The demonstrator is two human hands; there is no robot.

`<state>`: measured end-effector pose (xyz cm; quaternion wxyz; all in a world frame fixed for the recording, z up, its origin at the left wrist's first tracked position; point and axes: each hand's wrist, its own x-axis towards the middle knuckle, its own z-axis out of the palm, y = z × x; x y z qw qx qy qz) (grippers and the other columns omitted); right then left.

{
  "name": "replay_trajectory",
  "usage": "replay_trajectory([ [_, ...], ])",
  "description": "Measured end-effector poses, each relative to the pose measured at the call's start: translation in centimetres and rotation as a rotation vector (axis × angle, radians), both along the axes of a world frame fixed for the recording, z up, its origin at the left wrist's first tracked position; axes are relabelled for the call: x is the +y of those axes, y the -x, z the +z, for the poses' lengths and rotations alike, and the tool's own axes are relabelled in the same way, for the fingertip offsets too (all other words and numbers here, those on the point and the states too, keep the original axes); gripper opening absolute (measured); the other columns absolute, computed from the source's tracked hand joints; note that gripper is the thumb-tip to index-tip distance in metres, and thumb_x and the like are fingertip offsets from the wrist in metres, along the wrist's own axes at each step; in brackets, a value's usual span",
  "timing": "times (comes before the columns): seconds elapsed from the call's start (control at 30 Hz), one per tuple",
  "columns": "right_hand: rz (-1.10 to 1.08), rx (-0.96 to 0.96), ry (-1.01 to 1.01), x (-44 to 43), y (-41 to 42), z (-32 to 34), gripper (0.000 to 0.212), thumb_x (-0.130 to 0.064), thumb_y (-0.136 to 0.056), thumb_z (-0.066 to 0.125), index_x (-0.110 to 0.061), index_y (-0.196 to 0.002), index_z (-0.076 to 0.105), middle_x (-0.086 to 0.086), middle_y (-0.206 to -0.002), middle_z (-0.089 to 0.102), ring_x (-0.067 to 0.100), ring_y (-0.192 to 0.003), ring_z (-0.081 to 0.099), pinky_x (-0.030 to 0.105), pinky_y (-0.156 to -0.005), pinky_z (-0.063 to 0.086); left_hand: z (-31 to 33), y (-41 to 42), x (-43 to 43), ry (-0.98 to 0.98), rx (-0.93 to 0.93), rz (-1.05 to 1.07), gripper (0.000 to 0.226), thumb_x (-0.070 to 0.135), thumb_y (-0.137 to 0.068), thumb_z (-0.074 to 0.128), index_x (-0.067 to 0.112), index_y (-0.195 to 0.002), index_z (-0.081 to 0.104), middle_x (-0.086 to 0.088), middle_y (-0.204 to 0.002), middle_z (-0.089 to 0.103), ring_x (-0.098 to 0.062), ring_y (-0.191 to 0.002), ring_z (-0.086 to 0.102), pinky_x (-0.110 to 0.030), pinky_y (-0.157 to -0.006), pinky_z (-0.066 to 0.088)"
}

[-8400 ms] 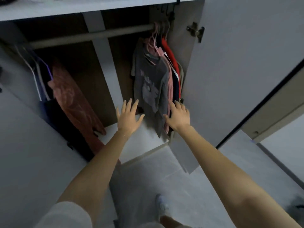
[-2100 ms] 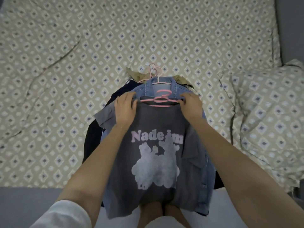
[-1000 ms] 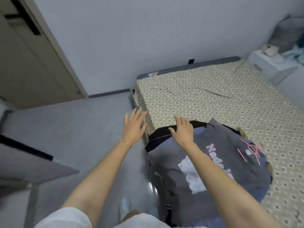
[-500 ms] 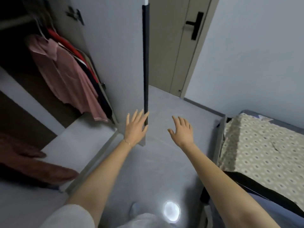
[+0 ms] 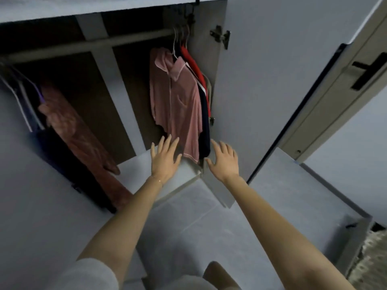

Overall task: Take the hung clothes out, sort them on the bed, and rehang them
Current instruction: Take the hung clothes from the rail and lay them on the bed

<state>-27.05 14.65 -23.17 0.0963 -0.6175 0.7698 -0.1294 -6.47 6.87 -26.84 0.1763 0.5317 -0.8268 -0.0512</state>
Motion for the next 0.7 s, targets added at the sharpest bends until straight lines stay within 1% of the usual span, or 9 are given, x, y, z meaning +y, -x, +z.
replay_trajectory([
  [0.1, 0.096, -0.011, 0.002, -4.2, -2.4, 0.1, 0.069, -0.046, -0.098, 0.047, -0.025, -0.156, 0.017, 0.008, -0.160, 0.022, 0.030, -0.148, 0.015, 0.046, -0.121, 0.013, 0.0, -3.0, -2.3, -0.001, 0.024, 0.118, 0.058, 0.035, -0.098, 0.056, 0.020, -0.151, 0.039, -0.010, -0.159, 0.032, -0.031, -0.149, 0.023, -0.057, -0.118, 0.011],
  [0.2, 0.198, -0.013, 0.008, -8.8, -4.5, 0.3, 0.070, -0.048, -0.098, 0.048, -0.027, -0.156, 0.015, 0.007, -0.160, 0.023, 0.030, -0.147, 0.016, 0.047, -0.120, 0.014, -0.4, -5.8, -4.5, 0.003, 0.038, 0.242, 0.059, 0.034, -0.096, 0.059, 0.020, -0.150, 0.040, -0.012, -0.157, 0.035, -0.034, -0.147, 0.026, -0.059, -0.117, 0.012],
  [0.37, 0.387, -0.013, 0.066, -17.3, -7.5, 1.4, 0.069, -0.046, -0.098, 0.048, -0.026, -0.156, 0.016, 0.008, -0.159, 0.023, 0.031, -0.146, 0.018, 0.046, -0.120, 0.015, 0.0, -9.1, -8.7, 0.018, 0.045, 0.451, 0.061, 0.036, -0.097, 0.055, 0.025, -0.153, 0.032, -0.006, -0.162, 0.025, -0.027, -0.151, 0.015, -0.054, -0.120, 0.005],
  [0.47, 0.508, -0.008, 0.070, -22.4, -9.5, 2.1, 0.070, -0.046, -0.098, 0.048, -0.026, -0.156, 0.016, 0.009, -0.159, 0.023, 0.031, -0.146, 0.018, 0.047, -0.120, 0.015, 0.5, -10.8, -10.9, 0.041, 0.049, 0.580, 0.061, 0.038, -0.099, 0.050, 0.024, -0.155, 0.028, -0.006, -0.163, 0.022, -0.026, -0.151, 0.013, -0.051, -0.121, 0.004],
  [0.57, 0.638, 0.018, 0.093, -26.8, -11.4, 3.1, 0.071, -0.047, -0.098, 0.048, -0.026, -0.156, 0.014, 0.009, -0.160, 0.022, 0.031, -0.147, 0.017, 0.047, -0.121, 0.015, 0.8, -12.6, -12.6, 0.058, 0.076, 0.681, 0.061, 0.036, -0.099, 0.051, 0.020, -0.154, 0.030, -0.009, -0.162, 0.025, -0.029, -0.151, 0.015, -0.054, -0.121, 0.007],
  [0.7, 0.798, 0.014, 0.121, -31.4, -14.4, 4.2, 0.071, -0.047, -0.098, 0.048, -0.024, -0.156, 0.016, 0.010, -0.160, 0.022, 0.031, -0.147, 0.018, 0.048, -0.120, 0.016, 1.1, -15.1, -13.7, 0.132, 0.117, 0.827, 0.062, 0.032, -0.097, 0.057, 0.015, -0.152, 0.035, -0.012, -0.158, 0.033, -0.032, -0.147, 0.025, -0.056, -0.119, 0.014],
])
